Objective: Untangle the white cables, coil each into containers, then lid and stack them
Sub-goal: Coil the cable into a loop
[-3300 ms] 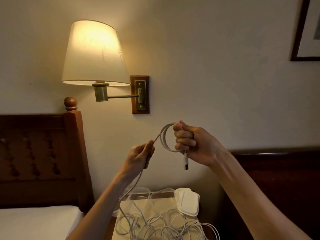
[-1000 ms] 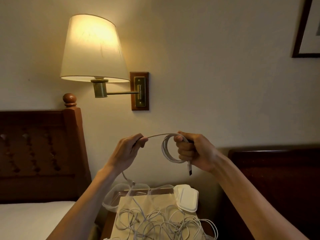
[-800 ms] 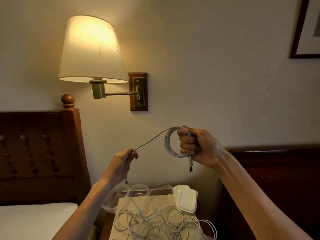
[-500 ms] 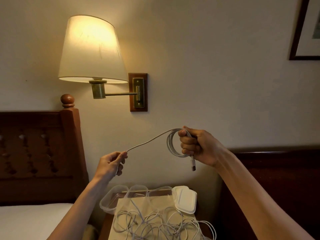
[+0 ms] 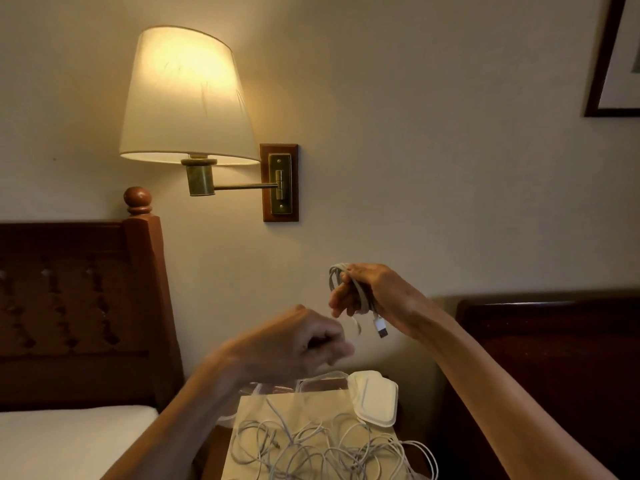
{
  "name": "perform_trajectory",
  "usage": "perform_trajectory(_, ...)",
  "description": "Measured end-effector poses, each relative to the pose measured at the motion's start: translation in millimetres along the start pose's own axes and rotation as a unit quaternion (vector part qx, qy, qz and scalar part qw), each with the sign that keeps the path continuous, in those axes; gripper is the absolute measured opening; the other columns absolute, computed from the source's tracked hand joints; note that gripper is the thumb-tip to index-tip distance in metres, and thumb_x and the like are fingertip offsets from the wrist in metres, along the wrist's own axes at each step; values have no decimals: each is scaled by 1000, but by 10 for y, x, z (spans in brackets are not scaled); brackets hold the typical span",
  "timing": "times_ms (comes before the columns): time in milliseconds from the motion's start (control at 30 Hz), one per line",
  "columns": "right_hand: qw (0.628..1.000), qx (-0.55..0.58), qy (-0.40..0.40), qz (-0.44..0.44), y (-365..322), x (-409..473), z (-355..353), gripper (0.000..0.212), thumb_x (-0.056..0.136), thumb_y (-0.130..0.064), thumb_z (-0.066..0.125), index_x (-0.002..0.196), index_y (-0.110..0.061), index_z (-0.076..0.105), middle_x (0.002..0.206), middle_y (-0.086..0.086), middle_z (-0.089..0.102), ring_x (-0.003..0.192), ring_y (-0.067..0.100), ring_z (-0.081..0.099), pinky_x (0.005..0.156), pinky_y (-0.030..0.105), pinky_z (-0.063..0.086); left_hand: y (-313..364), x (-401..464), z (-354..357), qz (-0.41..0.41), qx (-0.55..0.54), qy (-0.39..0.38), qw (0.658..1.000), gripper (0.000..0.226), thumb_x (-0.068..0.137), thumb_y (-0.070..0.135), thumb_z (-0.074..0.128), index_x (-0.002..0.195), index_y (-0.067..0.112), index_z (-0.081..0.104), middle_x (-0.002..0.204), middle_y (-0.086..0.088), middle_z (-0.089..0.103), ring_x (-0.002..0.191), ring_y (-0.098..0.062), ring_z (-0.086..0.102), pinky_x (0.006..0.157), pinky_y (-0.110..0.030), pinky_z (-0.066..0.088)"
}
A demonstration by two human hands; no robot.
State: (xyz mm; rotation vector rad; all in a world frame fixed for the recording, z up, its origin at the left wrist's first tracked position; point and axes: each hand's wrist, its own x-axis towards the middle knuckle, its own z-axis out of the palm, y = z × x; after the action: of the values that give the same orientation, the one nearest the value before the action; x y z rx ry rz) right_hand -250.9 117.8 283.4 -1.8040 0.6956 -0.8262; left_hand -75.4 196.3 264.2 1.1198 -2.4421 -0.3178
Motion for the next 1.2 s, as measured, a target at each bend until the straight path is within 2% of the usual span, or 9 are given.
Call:
perform_trajectory(200,992,-127,-10,-12,40,21,69,42,107,-25,30,73,-11,50,57,-1,52,50,7,52,58,20,48,-151,-17,-220,57,154,132,978,22,100,35,43,93,27,62,84,16,60,78,-3,54,72,-26,44)
perform_trajectory(300,987,-156,13,-19,50,46,105,40,106,-25,36,71,-15,51,55,-4,48,45,5,46,52,19,43,-322,-28,-249,69,295,187,934,19,97,34,49,100,29,66,101,11,63,93,-7,55,84,-31,46)
perform_trajectory(400,983,-178,31,-30,52,65,143,38,105,-26,38,72,-16,53,59,-2,50,46,4,45,52,20,42,-365,0,-168,66,345,273,896,14,83,18,71,96,23,73,111,0,60,95,-15,56,76,-28,53)
perform_trajectory(533,982,-182,27,-32,84,66,156,37,105,-27,38,78,-15,60,64,-7,58,53,3,46,55,19,41,-464,8,1,62,335,340,876,23,80,2,73,102,8,72,100,-8,62,84,-17,60,59,-30,58)
perform_trajectory(667,982,-180,35,-43,97,27,211,41,105,-21,37,71,-18,60,64,-5,53,57,4,47,54,10,39,-506,56,107,55,313,373,872,33,73,-4,79,104,4,73,98,-11,70,83,-21,69,67,-29,61)
perform_trajectory(933,999,-39,15,-4,13,58,171,45,100,-14,26,61,-14,48,54,-1,37,47,10,28,46,23,26,-325,213,-18,27,133,394,909,19,83,6,72,101,11,75,92,2,75,80,-5,70,75,-12,53)
perform_trajectory(1067,999,1,40,16,3,64,157,47,101,-15,24,59,-15,44,52,-3,37,46,9,29,46,21,28,-241,258,-109,-97,-108,310,939,17,87,3,65,99,12,75,87,2,76,80,-7,71,74,-17,56)
perform_trajectory(1133,998,7,56,17,-1,47,169,47,100,-16,26,56,-16,42,51,-4,37,45,9,30,46,22,28,-192,262,-157,-194,-290,232,908,15,89,3,63,97,9,74,86,-6,75,81,-14,71,75,-23,57)
perform_trajectory(1200,997,-3,83,8,-12,44,189,48,100,-18,28,55,-17,43,51,-3,39,45,9,31,46,23,29,-154,254,-183,-255,-441,175,842,14,91,5,59,97,4,72,85,-11,73,80,-19,70,78,-31,57)
